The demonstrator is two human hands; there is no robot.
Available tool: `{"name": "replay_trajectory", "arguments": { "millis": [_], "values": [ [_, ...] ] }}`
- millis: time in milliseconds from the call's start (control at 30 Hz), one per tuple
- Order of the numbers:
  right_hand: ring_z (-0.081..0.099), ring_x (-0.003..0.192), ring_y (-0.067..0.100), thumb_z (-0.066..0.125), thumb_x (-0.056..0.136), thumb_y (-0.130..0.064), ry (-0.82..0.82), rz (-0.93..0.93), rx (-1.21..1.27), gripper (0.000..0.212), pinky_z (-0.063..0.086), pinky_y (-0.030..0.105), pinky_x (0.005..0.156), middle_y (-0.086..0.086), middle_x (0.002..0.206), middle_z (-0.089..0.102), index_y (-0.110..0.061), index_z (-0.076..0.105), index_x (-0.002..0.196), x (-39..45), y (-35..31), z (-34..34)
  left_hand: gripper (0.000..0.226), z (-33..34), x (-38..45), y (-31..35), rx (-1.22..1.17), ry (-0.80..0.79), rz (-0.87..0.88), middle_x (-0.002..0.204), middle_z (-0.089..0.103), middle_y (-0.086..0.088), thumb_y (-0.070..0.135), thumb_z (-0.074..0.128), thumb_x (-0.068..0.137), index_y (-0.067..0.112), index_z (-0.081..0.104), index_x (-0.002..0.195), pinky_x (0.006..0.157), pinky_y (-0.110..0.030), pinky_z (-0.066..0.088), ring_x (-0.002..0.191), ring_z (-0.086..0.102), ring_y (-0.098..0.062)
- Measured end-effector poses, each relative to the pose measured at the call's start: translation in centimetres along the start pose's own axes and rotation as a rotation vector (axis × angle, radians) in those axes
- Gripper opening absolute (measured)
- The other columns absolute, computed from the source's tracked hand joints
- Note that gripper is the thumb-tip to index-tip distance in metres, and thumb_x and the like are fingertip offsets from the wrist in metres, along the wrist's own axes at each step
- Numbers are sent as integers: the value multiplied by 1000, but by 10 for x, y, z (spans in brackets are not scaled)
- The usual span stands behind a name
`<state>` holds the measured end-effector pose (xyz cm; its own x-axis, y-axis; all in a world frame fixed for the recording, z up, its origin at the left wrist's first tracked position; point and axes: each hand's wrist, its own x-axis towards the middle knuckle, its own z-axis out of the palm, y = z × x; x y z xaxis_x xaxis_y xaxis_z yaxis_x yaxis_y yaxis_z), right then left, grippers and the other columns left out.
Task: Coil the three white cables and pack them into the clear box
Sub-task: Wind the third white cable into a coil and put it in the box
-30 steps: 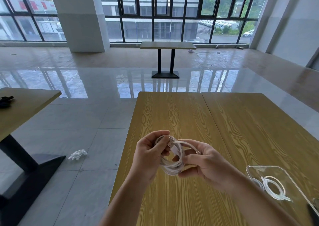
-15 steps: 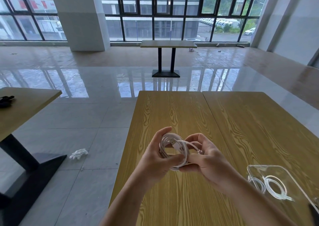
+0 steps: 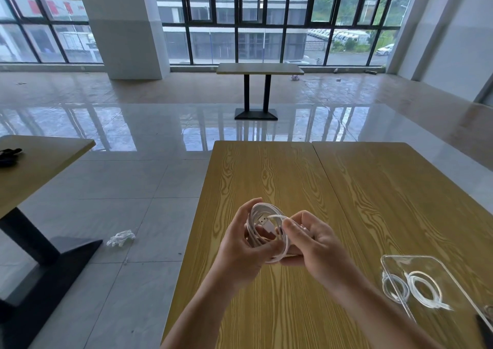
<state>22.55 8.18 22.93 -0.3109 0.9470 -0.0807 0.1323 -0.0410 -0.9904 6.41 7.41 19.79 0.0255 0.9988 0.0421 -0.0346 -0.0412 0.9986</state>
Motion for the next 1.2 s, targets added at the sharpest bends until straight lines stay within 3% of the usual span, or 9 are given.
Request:
{"name": "replay_trajectory", "arguments": {
  "millis": [133, 267, 367, 533, 700, 867, 1000, 1133, 1200],
  "values": [
    [74, 86, 27, 49, 100, -39, 70, -63, -138, 34, 63, 48, 76, 16, 91, 72, -10, 62, 87, 3, 8, -1, 63, 0, -1, 6, -142, 32, -43, 96, 73, -19, -7, 69, 84, 29, 51, 132, 66, -42, 60, 79, 73, -31],
    [74, 92, 15, 46, 89, -50, 90, -85, -71, 36, 63, 40, 71, 0, 96, 75, -25, 69, 77, 2, 8, -4, 45, -5, 0, 3, -384, 138, -136, 101, 75, -15, -7, 58, 90, 21, 57, 126, 63, -36, 58, 82, 73, -27],
    [74, 87, 18, 49, 97, -34, 132, -113, -76, 36, 63, 37, 67, -1, 89, 75, -16, 69, 73, 1, 10, -7, 35, -9, 1, 1, -516, 196, -151, 111, 71, -21, -6, 53, 92, 9, 63, 122, 63, -36, 60, 87, 70, -29],
    [72, 72, 24, 41, 103, -19, 148, -130, 53, 37, 62, 41, 66, 5, 80, 73, -6, 56, 72, -2, 5, -9, 30, -6, 4, 0, -412, 255, -133, 101, 74, -13, -7, 53, 91, 8, 69, 112, 66, -34, 57, 84, 70, -23],
    [67, 63, 23, 44, 98, -25, 170, -194, 231, 42, 58, 32, 56, 7, 75, 71, -20, 64, 62, -5, -4, -21, 26, -12, 3, 0, -534, 340, -174, 76, 64, -11, -9, 53, 90, 3, 67, 108, 62, -34, 58, 64, 63, -18],
    [67, 65, 26, 48, 90, -30, 11, -125, 87, 31, 57, 34, 59, 10, 74, 71, -5, 56, 74, -11, 9, -19, 27, -5, 8, 7, -647, 414, -161, 64, 57, -4, -6, 44, 96, 4, 65, 110, 60, -32, 57, 58, 56, -13],
    [69, 76, 25, 45, 102, -22, -157, 37, -43, 25, 57, 40, 73, 19, 86, 73, -6, 62, 93, -10, 13, -18, 32, -1, 8, 6, -476, 472, -95, 87, 61, -9, -2, 45, 97, 16, 66, 112, 67, -34, 55, 67, 56, -13],
    [71, 84, 22, 45, 88, -55, -143, 116, -31, 44, 57, 30, 72, 9, 104, 74, -29, 58, 122, -3, 2, -17, 34, 6, 4, 6, -177, 464, 32, 89, 63, -10, -1, 45, 96, 25, 65, 107, 63, -22, 53, 67, 58, -13],
    [73, 89, 21, 56, 87, -54, -108, 114, -19, 44, 59, 30, 73, 3, 110, 72, -37, 53, 128, 1, -5, -13, 33, 10, 2, 7, -113, 453, 70, 84, 63, -9, 1, 46, 97, 27, 64, 107, 63, -20, 54, 67, 59, -12]
  ]
}}
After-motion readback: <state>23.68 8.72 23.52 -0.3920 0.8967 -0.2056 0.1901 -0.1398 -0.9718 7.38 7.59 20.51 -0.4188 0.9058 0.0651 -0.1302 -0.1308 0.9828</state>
